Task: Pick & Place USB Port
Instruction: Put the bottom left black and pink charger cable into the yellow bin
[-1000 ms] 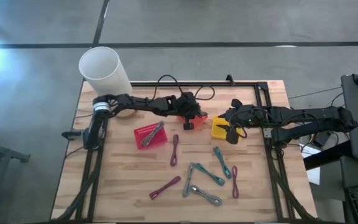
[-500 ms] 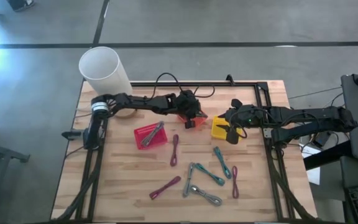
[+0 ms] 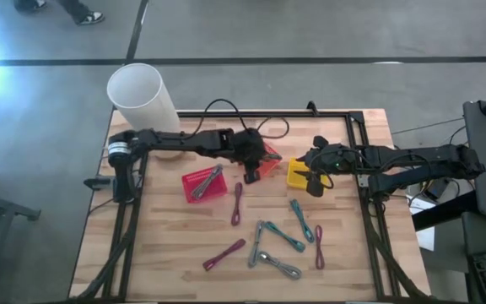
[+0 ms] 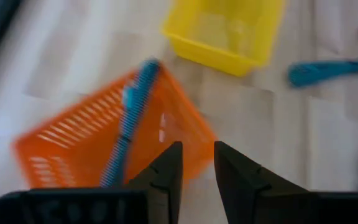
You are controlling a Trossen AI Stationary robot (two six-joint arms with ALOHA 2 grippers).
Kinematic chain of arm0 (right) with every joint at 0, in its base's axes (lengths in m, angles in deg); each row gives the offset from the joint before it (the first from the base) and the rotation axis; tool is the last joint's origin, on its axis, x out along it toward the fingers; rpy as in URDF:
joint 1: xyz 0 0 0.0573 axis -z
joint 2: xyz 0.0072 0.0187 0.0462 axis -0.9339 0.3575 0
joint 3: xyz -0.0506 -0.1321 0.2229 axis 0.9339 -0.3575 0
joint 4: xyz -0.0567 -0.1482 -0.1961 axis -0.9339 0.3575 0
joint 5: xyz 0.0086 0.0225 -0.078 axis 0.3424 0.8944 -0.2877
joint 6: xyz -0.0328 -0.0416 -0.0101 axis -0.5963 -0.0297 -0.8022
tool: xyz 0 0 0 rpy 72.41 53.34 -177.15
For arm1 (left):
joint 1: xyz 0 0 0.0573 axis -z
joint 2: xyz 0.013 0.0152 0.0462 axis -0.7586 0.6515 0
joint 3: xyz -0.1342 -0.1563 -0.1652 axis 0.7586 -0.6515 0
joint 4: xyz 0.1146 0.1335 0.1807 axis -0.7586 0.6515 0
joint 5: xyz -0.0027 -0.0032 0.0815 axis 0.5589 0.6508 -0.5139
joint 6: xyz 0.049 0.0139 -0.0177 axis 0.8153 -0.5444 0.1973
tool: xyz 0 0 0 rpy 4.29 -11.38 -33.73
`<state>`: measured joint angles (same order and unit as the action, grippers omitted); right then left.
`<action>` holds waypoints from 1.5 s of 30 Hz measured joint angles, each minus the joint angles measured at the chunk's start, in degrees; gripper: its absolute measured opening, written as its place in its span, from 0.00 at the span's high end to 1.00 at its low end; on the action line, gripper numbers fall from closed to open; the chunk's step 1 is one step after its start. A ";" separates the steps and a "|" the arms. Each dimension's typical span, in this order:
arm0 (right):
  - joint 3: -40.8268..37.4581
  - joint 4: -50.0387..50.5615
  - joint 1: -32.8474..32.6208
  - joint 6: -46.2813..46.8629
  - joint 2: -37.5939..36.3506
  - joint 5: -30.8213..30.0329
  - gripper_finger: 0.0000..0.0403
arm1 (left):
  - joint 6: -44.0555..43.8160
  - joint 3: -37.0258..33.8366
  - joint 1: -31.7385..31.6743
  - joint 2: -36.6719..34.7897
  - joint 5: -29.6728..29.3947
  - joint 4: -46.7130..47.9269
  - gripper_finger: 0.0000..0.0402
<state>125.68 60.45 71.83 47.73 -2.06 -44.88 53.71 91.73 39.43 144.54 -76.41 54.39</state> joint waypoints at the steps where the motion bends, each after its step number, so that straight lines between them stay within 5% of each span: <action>1: 0.00 -0.27 0.00 0.04 0.09 -0.02 0.54 | -0.41 0.00 0.64 0.00 0.54 0.46 0.77; 23: -0.11 -4.20 -0.02 0.16 0.20 -0.02 0.54 | -20.97 -1.09 18.26 -0.02 3.84 11.28 0.78; 45: -0.18 -4.11 0.00 0.17 0.18 -0.02 0.54 | -46.50 -10.41 32.47 -0.02 5.75 4.91 0.78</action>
<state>125.50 56.34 71.83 47.91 -1.88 -44.91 7.22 81.32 71.90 144.52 -70.66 59.30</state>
